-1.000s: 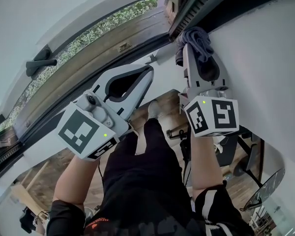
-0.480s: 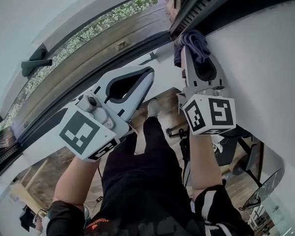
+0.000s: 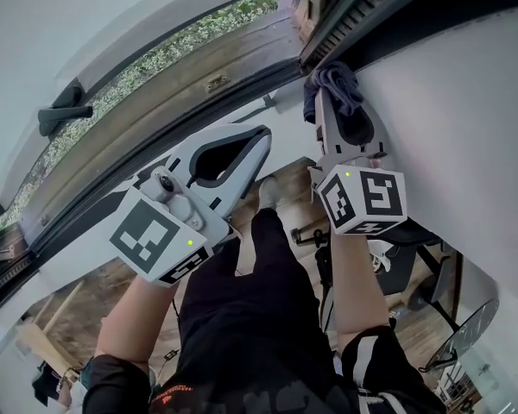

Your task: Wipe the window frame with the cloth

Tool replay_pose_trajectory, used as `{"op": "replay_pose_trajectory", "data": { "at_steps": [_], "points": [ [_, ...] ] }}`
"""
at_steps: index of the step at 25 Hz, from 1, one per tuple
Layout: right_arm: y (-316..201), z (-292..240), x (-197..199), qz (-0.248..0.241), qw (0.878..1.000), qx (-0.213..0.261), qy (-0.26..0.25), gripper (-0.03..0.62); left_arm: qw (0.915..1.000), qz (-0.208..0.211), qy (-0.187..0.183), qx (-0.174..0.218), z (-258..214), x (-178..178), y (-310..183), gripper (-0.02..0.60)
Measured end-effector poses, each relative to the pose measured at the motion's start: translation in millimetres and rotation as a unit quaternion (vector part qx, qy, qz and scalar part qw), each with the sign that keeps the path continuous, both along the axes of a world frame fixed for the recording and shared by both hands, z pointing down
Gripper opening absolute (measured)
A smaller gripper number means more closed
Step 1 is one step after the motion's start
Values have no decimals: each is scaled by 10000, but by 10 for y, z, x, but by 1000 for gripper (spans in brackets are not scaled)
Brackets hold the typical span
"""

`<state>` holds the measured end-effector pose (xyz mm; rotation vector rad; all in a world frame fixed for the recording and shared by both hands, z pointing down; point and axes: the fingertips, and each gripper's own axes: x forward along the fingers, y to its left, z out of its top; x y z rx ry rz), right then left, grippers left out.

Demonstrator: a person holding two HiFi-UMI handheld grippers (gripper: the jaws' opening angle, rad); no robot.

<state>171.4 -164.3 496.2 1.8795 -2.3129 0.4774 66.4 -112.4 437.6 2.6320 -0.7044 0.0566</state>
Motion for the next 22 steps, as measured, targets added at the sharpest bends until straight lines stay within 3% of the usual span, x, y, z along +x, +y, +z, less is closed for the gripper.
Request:
{"op": "replay_pose_trajectory", "data": {
  "at_steps": [10, 22],
  "points": [
    [85, -120, -10, 55, 10000, -1, 59, 103, 9999, -24, 30, 142, -165, -92, 34, 20],
    [209, -1406, -37, 61, 9947, 988, 275, 103, 9959, 42, 250, 868, -1036, -132, 33, 20]
  ]
}}
